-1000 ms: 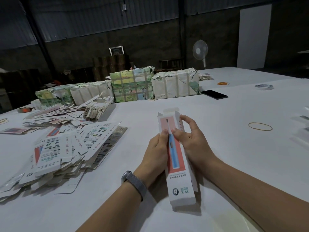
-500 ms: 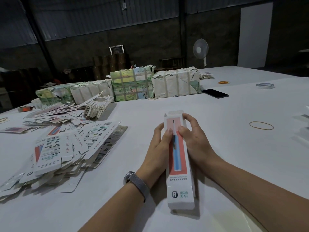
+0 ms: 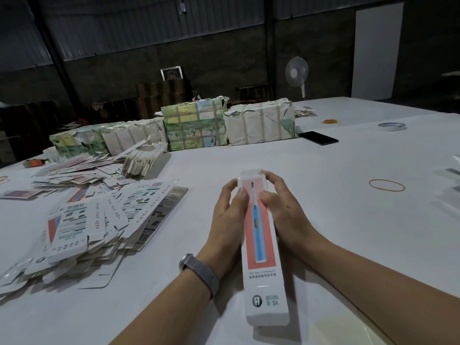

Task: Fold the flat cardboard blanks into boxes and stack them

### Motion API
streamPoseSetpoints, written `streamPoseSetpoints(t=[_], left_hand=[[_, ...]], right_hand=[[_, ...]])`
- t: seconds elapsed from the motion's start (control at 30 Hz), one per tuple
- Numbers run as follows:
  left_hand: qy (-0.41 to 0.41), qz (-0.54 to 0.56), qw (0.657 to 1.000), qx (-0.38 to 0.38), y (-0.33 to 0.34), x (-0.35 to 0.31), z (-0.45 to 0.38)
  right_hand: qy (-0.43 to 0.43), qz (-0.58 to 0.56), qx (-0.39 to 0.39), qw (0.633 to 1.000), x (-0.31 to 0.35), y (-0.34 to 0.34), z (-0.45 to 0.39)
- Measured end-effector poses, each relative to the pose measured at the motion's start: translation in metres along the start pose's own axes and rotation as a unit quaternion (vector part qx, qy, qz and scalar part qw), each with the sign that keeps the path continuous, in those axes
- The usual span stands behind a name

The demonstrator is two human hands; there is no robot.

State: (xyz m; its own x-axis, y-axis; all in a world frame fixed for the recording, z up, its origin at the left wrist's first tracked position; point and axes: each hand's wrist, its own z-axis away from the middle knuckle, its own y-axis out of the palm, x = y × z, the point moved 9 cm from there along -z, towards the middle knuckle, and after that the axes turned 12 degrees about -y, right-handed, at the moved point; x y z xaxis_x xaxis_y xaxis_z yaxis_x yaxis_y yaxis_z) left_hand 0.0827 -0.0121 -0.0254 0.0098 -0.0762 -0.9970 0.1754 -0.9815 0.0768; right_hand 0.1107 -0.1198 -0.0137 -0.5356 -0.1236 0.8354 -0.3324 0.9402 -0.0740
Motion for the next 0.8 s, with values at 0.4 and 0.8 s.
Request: streamPoseSetpoints(t=[0.4,0.8], left_hand=[[0.034,-0.045,0.998,0.001,0.001,-0.004,0.001],[-0.012,-0.08,0.996,0.022,0.008,0.003,0.002]], right_hand=[[0.031,-0.043,-0.008,0.999,-0.006,-0.003,-0.001],[-0.017,0.018,-0.087,0.996,0.0,-0.022,-0.004]])
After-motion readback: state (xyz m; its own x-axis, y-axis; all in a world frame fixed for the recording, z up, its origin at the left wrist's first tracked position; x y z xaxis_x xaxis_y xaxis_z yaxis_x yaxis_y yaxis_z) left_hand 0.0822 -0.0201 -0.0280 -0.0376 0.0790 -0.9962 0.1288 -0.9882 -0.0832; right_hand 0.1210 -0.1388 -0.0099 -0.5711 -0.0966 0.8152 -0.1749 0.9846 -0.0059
